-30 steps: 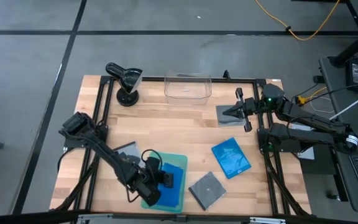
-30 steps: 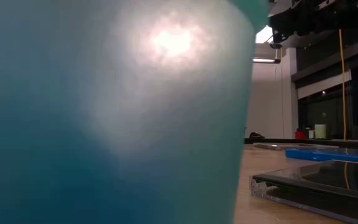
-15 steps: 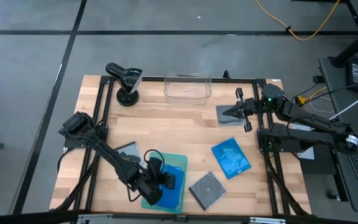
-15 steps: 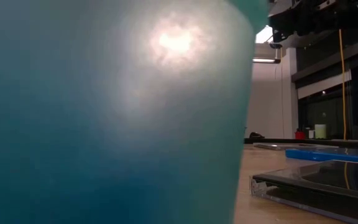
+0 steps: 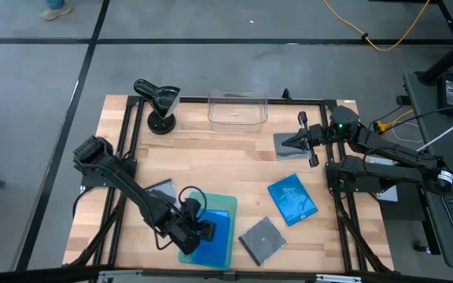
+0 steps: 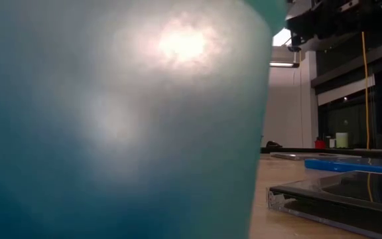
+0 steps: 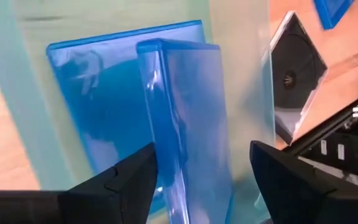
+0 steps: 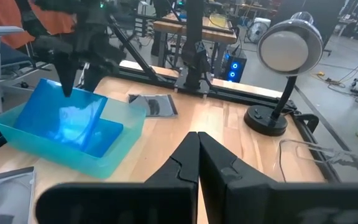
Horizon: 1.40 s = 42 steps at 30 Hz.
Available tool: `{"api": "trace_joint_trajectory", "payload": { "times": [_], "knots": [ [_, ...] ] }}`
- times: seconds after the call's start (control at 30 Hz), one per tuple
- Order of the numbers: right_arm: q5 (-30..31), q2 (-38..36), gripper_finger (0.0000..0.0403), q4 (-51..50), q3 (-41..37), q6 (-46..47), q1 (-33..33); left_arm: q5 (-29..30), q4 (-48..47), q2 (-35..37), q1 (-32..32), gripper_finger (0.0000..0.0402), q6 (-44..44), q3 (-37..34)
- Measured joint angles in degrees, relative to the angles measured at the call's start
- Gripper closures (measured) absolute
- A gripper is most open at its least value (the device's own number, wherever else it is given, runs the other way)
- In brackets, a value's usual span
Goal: Pick & place jewel cases by type
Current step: Put the left blue cd case into the green bin, then put the blue cd case into the green bin
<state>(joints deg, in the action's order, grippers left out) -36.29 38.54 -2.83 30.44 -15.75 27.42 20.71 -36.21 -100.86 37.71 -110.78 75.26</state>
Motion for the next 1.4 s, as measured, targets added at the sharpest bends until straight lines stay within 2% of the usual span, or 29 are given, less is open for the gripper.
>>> {"api": "trace_joint_trajectory", "payload": {
  "times": [0.3, 0.37, 0.47, 0.63, 0.77, 0.87, 0.93, 1.07, 1.17, 1.23, 1.4],
  "knots": [
    [-1.0, 0.0, 0.0397, -2.5, 0.0, -1.5, 0.0, -5.9, -9.5, 7.1, -0.1, 0.0158, -0.6, 0.0],
    [-1.4, 0.0, 0.0397, -2.5, 0.0, -1.5, 0.0, -5.7, -12.1, 8.9, 0.0, 0.0158, -1.1, 0.0],
    [-1.4, 0.0, 0.0397, -3.0, 0.0, -1.4, 0.0, -1.8, -13.9, 11.4, -0.1, 0.0158, -1.1, 0.0],
    [-1.5, 0.0, 0.0397, -6.1, 0.0, 1.5, -0.1, 9.5, -14.8, 13.6, -0.5, 0.0158, -1.0, 0.0],
    [-1.4, 0.0, 0.0397, -11.4, 0.0, 1.9, -2.0, 16.4, -17.5, 13.9, -2.0, 0.0168, -0.9, 0.0],
    [-0.3, 0.0, 0.0397, -15.0, 0.0, 2.4, -4.1, 19.2, -18.6, 14.1, -3.6, 0.0196, 2.1, 0.0],
    [2.8, 0.0, 0.0397, -17.1, 0.0, 4.1, -5.8, 19.2, -19.1, 14.0, -5.0, 0.0227, 5.8, 0.0],
    [11.6, 0.0, 0.0397, -21.2, 0.0, 8.9, -9.4, 20.2, -20.4, 14.0, -8.4, 0.0309, 14.8, 0.0],
    [18.0, 0.0, 0.0397, -23.5, 0.0, 15.8, -12.2, 20.3, -21.6, 14.0, -11.4, 0.0376, 22.9, 0.0],
    [19.9, 0.0, 0.0397, -25.0, 0.0, 20.3, -14.4, 20.3, -21.7, 14.2, -13.4, 0.0392, 28.1, 0.0],
    [24.0, 0.1, 0.0397, -29.6, 0.0, 31.2, -21.9, 17.7, -21.7, 16.2, -18.5, 0.0400, 42.4, 0.0]
  ]
}}
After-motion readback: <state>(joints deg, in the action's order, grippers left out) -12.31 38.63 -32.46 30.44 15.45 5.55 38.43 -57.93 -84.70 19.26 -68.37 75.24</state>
